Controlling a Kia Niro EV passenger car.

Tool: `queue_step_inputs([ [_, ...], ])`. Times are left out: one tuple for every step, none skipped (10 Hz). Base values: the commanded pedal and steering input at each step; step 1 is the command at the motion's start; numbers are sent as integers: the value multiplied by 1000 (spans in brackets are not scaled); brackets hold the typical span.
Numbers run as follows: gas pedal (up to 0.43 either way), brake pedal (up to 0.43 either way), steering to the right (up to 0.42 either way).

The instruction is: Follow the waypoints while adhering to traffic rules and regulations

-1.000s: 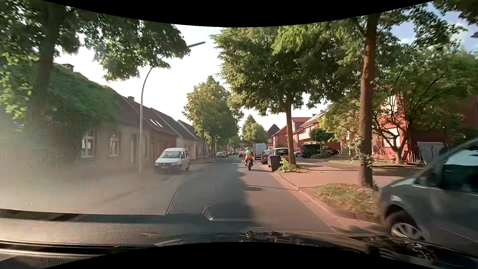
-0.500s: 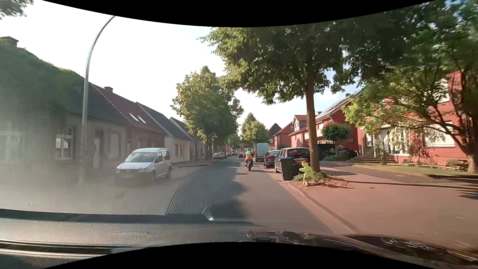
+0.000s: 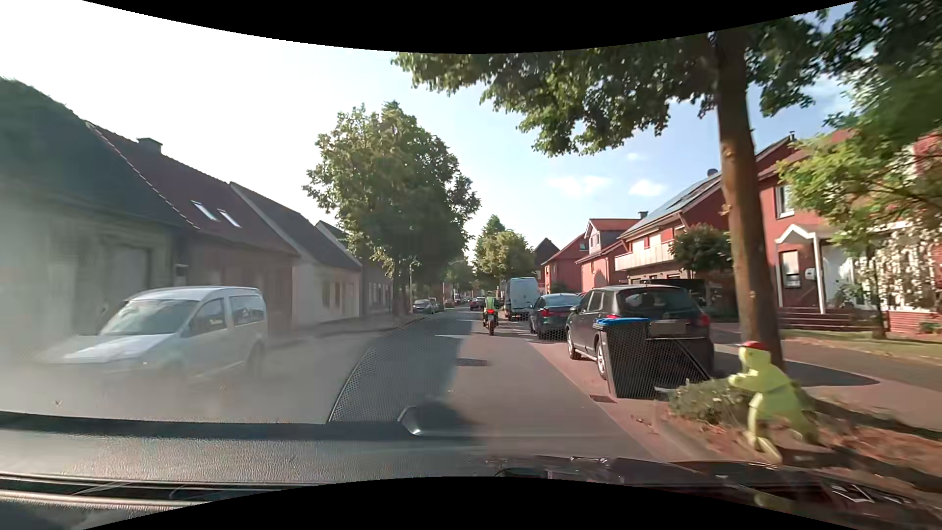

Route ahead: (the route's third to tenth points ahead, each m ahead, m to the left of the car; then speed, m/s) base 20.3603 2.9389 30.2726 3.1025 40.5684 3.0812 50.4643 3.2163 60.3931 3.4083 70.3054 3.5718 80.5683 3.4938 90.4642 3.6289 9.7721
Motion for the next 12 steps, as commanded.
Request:
queue_step_inputs([
  [157,0,-2],
  [157,0,-3],
  [157,0,-3],
  [157,0,-3],
  [157,0,-3],
  [157,0,-3],
  [157,0,-3],
  [157,0,-4],
  [157,0,-5],
  [157,0,-6],
  [157,0,-6],
  [157,0,-5],
])
